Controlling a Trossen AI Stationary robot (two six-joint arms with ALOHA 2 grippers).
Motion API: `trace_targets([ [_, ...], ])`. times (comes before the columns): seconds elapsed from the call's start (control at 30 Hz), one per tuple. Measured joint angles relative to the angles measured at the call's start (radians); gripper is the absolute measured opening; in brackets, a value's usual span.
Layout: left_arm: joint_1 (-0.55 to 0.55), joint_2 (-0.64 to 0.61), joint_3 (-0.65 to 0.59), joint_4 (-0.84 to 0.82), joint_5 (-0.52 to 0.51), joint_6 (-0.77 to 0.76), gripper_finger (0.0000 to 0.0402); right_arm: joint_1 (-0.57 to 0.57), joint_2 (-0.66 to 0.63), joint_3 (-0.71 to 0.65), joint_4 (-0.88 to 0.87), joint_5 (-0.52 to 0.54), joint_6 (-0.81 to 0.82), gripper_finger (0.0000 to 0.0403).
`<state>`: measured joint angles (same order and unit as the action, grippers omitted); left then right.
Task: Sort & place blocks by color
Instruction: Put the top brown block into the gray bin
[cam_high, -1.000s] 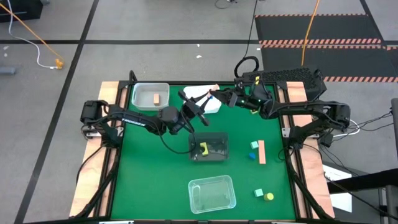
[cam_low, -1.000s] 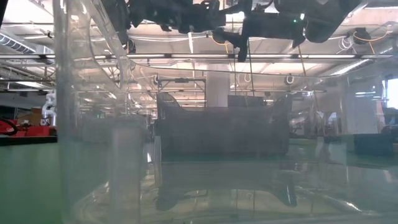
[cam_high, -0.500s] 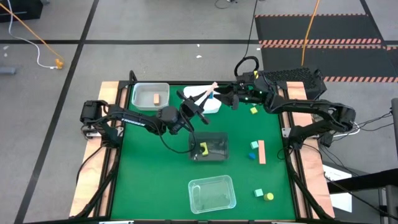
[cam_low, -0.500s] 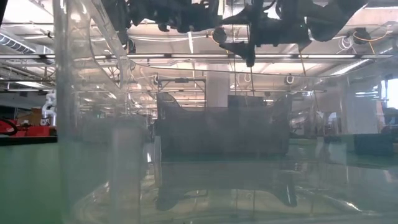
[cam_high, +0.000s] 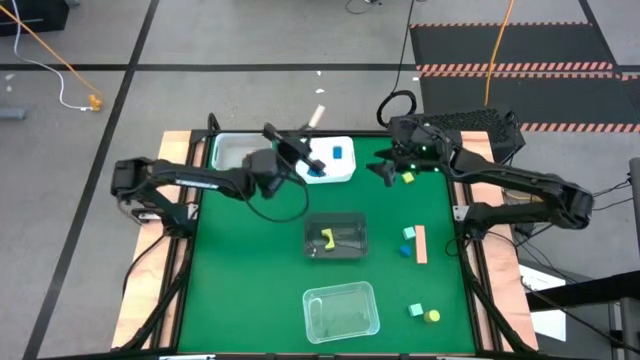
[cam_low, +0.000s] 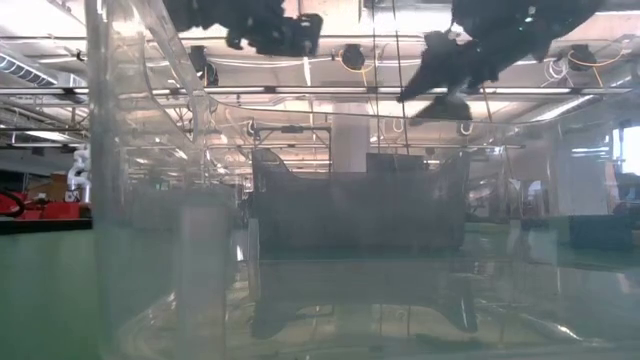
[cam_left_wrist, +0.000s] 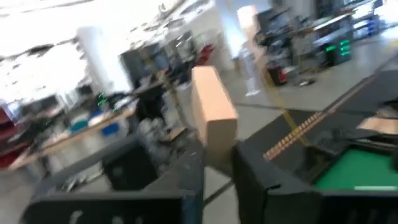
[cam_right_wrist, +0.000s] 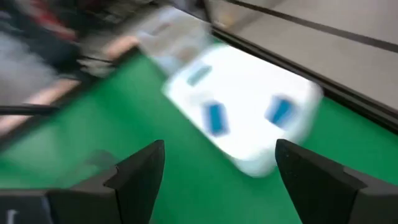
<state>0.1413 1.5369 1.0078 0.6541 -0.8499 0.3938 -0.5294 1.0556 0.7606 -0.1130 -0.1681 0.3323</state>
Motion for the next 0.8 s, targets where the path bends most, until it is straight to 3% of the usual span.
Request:
trace_targets([
  [0.13, 0.065, -0.123, 0.000, -0.265, 0.002, -0.206, 0.0054, 0.000, -0.032, 0.000, -0.151, 0.168, 0.036, 0.0293],
  [0.27, 0.129, -0.238, 0.000, -0.628, 0.015, -0.515, 0.0054, 0.000, -0.037, 0.000, -0.290, 0.291, 0.103, 0.0293],
  [0.5, 0.214, -0.322, 0.000, -1.243, 0.153, -1.092, 0.0054, 0.000, -0.034, 0.000, -0.437, 0.435, 0.112, 0.0293],
  [0.67, 0.254, -0.312, -0.001, -1.535, 0.226, -1.281, 0.0054, -0.001, -0.034, 0.000, -0.457, 0.485, 0.112, 0.0293],
  [0.8, 0.281, -0.313, -0.008, -1.607, 0.290, -1.327, 0.0054, -0.008, -0.034, 0.000, -0.463, 0.485, 0.122, 0.0293],
])
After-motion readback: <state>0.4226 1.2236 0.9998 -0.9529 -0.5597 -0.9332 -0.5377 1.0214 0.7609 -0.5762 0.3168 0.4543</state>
